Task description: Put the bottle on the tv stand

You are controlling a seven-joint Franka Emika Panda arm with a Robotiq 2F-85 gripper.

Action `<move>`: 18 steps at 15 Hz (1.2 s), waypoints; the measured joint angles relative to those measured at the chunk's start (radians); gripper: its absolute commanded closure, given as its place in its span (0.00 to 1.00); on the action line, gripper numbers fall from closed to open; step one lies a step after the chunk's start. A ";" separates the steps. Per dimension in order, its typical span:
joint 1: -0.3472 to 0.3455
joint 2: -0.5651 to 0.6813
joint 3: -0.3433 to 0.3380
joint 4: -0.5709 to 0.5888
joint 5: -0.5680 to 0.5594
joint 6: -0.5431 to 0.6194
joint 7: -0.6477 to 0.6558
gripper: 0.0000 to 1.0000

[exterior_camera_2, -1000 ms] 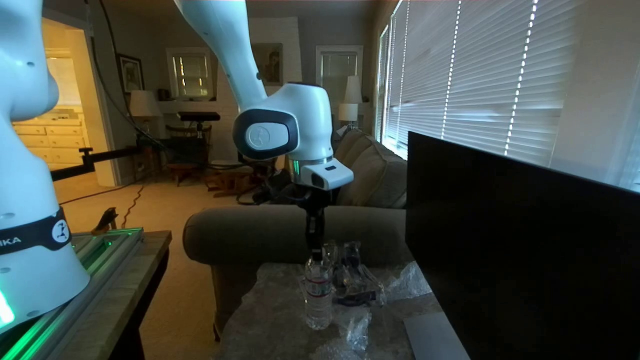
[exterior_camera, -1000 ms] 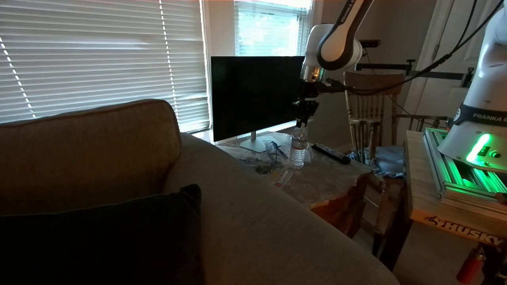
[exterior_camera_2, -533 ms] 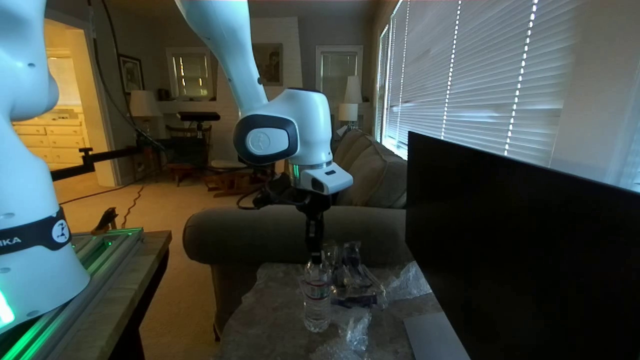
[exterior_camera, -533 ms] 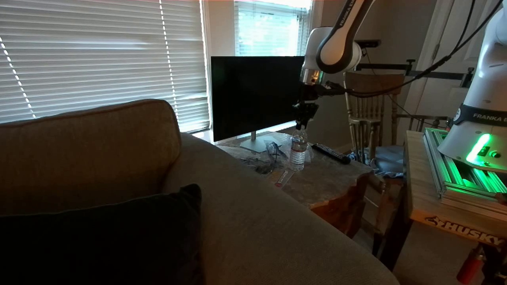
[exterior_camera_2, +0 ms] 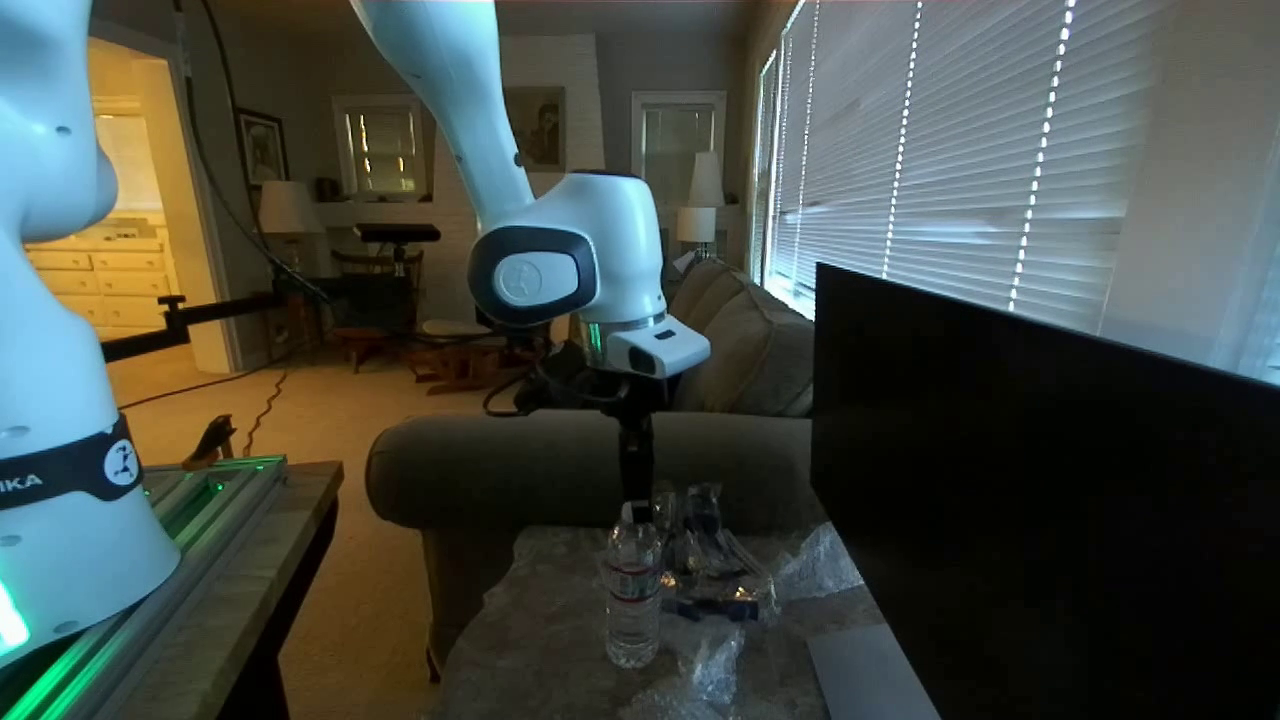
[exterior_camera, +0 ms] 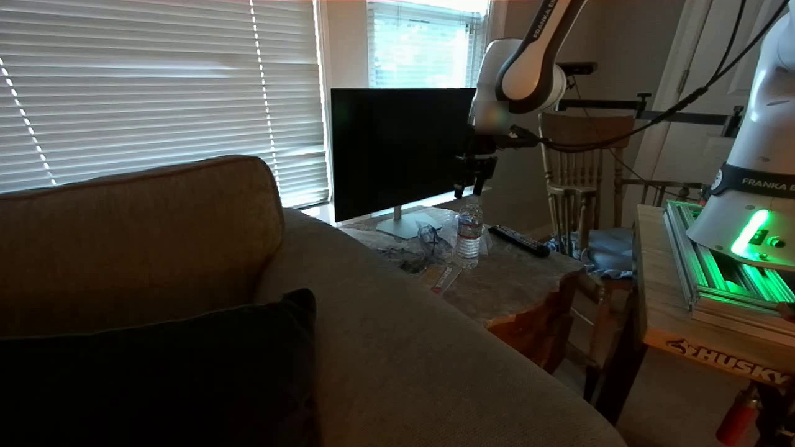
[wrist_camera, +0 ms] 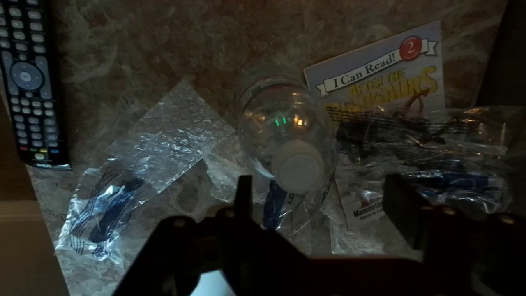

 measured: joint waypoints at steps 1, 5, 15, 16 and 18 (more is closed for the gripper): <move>0.001 -0.012 0.000 0.000 -0.001 -0.024 -0.007 0.00; 0.009 -0.104 -0.012 -0.002 -0.018 -0.209 -0.010 0.00; 0.013 -0.371 0.002 -0.007 -0.122 -0.580 0.078 0.00; 0.013 -0.392 0.006 -0.012 -0.137 -0.580 0.109 0.00; 0.013 -0.421 0.013 -0.020 -0.150 -0.580 0.144 0.00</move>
